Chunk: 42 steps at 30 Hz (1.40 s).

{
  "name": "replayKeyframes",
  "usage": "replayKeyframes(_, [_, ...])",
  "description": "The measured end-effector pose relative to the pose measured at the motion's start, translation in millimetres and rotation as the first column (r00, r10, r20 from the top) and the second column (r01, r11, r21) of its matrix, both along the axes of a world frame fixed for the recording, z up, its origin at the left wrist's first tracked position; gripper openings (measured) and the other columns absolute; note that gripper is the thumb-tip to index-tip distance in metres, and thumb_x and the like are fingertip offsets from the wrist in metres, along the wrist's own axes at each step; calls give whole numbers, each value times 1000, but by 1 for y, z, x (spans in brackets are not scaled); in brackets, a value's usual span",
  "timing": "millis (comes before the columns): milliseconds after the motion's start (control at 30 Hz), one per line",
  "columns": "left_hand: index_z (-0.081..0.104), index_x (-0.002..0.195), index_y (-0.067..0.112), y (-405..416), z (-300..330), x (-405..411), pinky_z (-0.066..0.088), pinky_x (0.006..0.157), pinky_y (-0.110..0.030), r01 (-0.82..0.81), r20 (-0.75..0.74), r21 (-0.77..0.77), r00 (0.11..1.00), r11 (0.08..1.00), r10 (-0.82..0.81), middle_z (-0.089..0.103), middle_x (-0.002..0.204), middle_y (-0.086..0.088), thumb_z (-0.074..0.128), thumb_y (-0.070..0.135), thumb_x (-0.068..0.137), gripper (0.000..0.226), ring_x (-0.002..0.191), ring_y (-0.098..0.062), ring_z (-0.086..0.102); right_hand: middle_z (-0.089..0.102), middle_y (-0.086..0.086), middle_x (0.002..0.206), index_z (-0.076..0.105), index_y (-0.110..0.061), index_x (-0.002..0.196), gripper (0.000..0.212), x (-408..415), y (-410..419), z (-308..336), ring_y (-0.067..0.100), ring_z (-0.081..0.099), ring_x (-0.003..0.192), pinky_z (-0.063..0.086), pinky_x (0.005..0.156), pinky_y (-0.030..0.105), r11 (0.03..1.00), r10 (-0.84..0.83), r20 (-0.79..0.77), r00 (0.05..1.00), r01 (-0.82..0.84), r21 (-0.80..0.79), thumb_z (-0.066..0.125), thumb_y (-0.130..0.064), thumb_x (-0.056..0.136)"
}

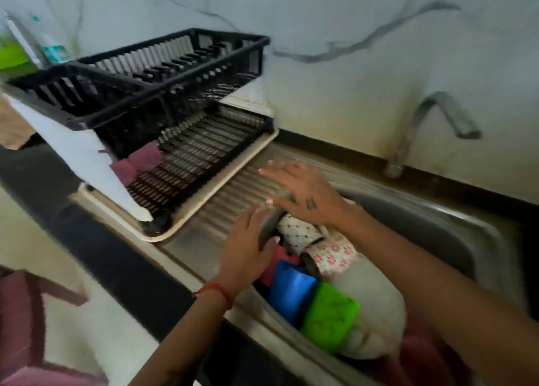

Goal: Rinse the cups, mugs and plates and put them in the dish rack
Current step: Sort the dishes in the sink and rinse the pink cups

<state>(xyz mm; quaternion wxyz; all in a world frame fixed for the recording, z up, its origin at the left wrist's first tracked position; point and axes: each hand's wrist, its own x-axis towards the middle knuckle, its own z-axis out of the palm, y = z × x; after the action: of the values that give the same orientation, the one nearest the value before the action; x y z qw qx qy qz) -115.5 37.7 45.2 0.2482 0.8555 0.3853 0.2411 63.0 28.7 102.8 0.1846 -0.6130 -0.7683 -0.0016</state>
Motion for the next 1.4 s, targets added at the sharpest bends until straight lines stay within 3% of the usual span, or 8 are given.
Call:
replayKeyframes(233, [42,140,5,-38,-30,56,26,112,-32,394,-81,-118,911,912,-404,44,143,-15,66,17,87,59,134,-29,38,48,16,141,49,-11,138,57,49,-125,-29,33,45,130,31,108,43,904,-424,-80,902,417,-89,67,-30,87])
replayKeyframes(400, [23,150,26,-68,-63,80,15,116,-42,637,-393,-139,667,758,-633,20,158,-1,53,45,93,67,146,-23,15,31,7,154,39,-12,145,69,50,-200,-77,20,28,142,25,114,34,654,-717,-91,691,622,-432,67,-36,86])
replayKeyframes(533, [11,153,29,-69,-83,77,2,119,-49,701,-547,-234,478,674,-687,5,161,0,49,50,94,74,148,-27,0,42,2,147,44,-18,140,67,23,-239,-109,22,41,132,35,106,29,396,-852,19,524,667,-631,68,-40,82])
replayKeyframes(800, [19,151,31,-62,-87,80,8,119,-52,732,-504,-231,473,640,-723,20,158,1,54,45,92,70,147,-24,9,57,-8,129,63,-33,118,41,5,-237,-119,19,54,119,43,93,27,261,-915,70,398,715,-648,70,-33,78])
replayKeyframes(967, [25,149,29,-57,-78,90,14,117,-43,743,-469,-260,461,617,-753,32,153,3,56,48,91,68,142,-20,26,61,0,126,61,-32,121,51,27,-231,-90,23,56,117,44,94,31,296,-881,125,456,739,-605,66,-54,76])
replayKeyframes(1233, [13,152,29,-65,-20,148,30,96,-6,698,141,-492,654,521,-743,34,146,14,84,36,68,111,131,-1,32,55,-1,137,55,-30,132,53,79,-192,-14,19,49,126,41,103,37,505,-856,-182,484,707,-495,63,-46,82])
replayKeyframes(1333, [19,151,28,-62,-6,174,35,96,-15,670,275,-484,727,563,-629,44,138,11,88,29,63,111,126,-3,40,66,-6,115,64,-35,116,31,93,-174,-7,15,58,108,49,93,40,642,-767,-344,542,647,-411,62,-39,86])
replayKeyframes(1400, [32,145,29,-55,-4,188,41,96,-18,629,333,-455,777,631,-534,52,127,12,90,24,61,102,118,-4,50,62,-4,126,58,-30,127,44,102,-165,-5,16,55,117,47,97,40,681,-729,-421,540,636,-363,64,-44,86])
